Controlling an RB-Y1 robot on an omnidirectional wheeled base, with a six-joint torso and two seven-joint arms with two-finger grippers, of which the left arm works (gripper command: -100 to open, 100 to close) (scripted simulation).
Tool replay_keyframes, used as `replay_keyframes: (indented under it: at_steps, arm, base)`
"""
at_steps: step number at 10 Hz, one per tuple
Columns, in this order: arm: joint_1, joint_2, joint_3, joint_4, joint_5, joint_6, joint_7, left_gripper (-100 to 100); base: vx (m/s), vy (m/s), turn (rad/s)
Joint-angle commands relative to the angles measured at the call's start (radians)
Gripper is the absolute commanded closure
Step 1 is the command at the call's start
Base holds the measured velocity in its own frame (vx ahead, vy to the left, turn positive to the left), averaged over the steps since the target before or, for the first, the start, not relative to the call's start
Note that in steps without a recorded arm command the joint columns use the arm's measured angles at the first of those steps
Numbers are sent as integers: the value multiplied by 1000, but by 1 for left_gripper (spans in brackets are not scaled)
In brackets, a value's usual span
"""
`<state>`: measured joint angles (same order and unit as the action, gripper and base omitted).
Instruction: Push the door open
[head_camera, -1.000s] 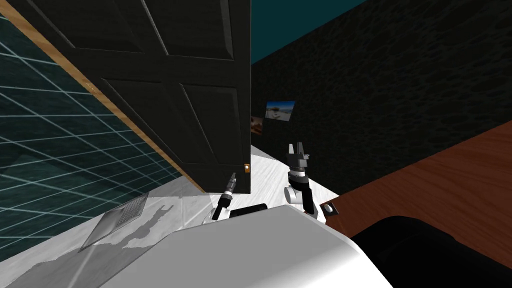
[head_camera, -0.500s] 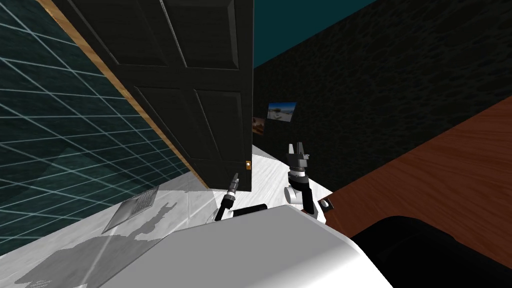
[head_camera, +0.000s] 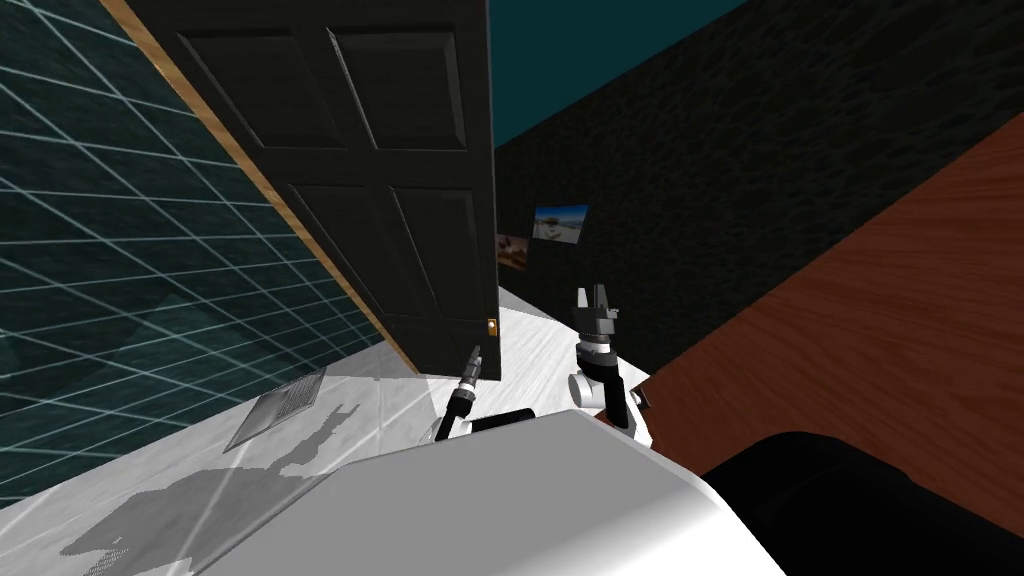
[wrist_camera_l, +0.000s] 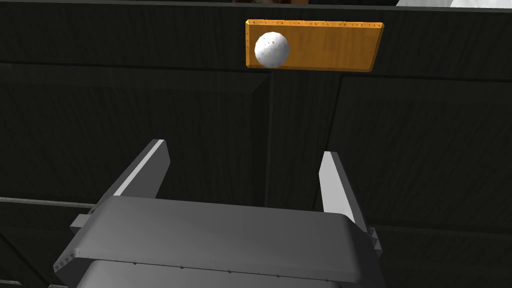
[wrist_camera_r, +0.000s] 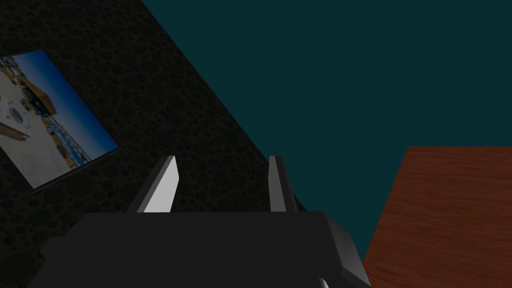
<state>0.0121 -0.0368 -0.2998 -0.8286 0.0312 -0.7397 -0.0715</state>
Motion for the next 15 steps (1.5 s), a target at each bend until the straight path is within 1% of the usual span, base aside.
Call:
replay_keyframes:
  at_steps: [1,4,5,6,7,9,11,12,13,15]
  arm:
    - [-2,12,1,5,0,-3,0,-100]
    - [-7,47,7,11,2,-5,-2,-100]
    - [-9,54,9,13,3,-5,-2,-100]
    - [-12,56,12,16,4,-6,-3,-100]
    - [-14,54,14,18,4,-7,-3,-100]
    - [-18,37,18,23,6,-8,-5,-100]
    - [-23,-1,23,28,7,-9,-6,-100]
    - [-19,11,23,26,7,-10,-6,-100]
    - [-19,11,23,26,7,-10,-6,100]
    - [-19,11,23,26,7,-10,-6,100]
  base:
    - [111,102,-6]
    - [176,62,-15]
    - [210,-42,-16]
    - [238,-87,-22]
    - [215,-97,-19]
    - [165,-130,-19]
    - [134,-164,-15]
    - [44,-80,42]
    - [-9,14,-32]
    - [-13,28,-16]
